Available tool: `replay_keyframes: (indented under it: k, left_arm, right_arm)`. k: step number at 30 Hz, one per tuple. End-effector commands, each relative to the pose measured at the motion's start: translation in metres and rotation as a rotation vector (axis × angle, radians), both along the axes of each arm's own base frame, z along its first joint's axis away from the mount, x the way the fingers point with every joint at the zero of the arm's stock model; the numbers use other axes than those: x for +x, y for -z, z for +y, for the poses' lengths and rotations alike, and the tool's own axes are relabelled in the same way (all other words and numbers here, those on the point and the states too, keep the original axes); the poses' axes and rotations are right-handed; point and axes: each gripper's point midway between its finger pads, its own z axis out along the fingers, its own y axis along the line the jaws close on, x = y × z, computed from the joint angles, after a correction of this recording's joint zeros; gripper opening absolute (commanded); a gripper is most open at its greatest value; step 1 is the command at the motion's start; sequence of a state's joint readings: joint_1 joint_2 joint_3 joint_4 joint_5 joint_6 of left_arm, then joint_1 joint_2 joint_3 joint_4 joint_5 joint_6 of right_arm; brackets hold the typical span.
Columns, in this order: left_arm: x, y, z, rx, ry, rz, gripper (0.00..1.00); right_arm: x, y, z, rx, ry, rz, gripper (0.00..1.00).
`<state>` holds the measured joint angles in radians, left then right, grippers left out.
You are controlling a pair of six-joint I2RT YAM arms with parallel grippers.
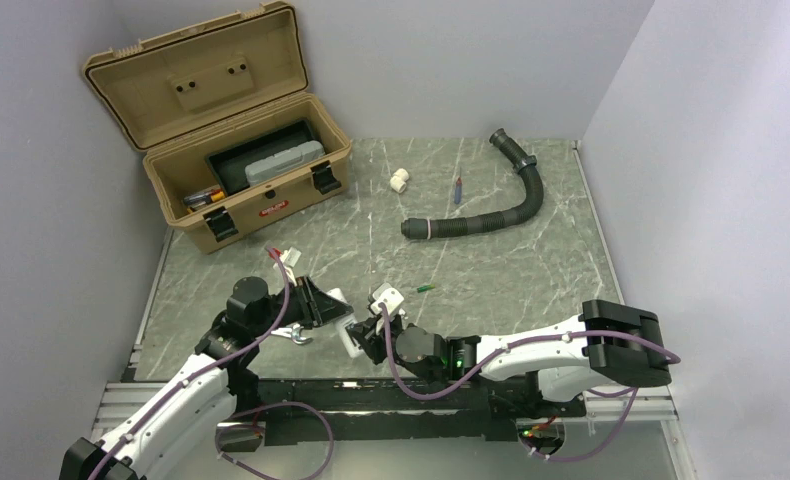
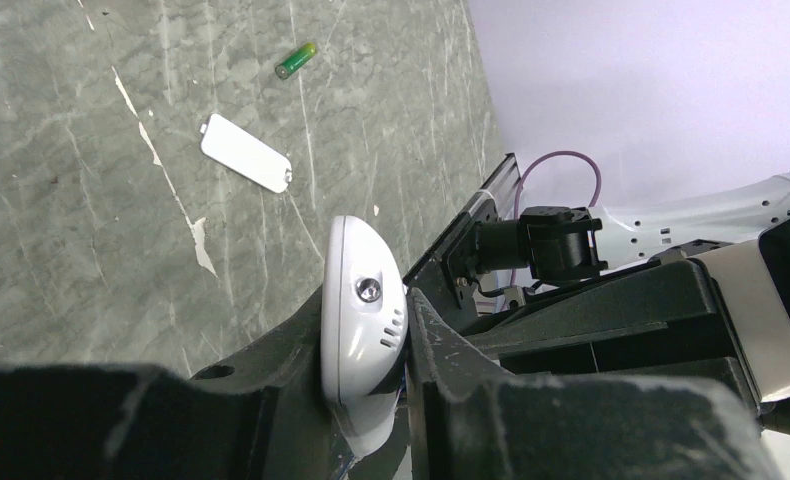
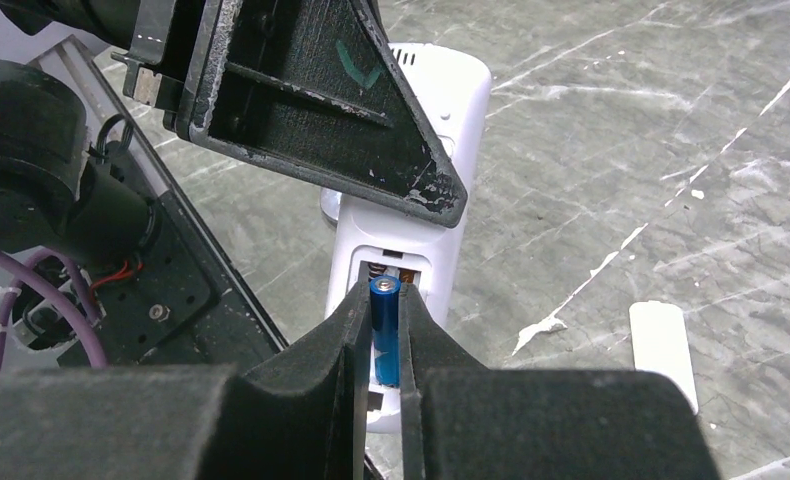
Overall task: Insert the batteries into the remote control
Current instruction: Adjust the battery in the remote control.
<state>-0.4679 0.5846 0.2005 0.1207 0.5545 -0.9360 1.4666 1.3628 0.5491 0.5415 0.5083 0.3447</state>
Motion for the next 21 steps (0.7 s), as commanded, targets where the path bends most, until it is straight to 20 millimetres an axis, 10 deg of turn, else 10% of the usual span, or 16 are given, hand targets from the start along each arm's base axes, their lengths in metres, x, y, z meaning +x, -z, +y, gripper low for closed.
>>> replay_keyframes:
  k: [1, 21]
  left_arm:
    - [0.009, -0.070, -0.003, -0.139, -0.011, -0.189, 0.00]
    - [0.009, -0.083, 0.004, -0.153, -0.050, -0.224, 0.00]
  right_arm:
    - [0.000, 0.058, -0.032, -0.247, 0.038, 0.021, 0.03]
    - [0.005, 0.070, -0.044, -0.367, 0.137, -0.015, 0.07]
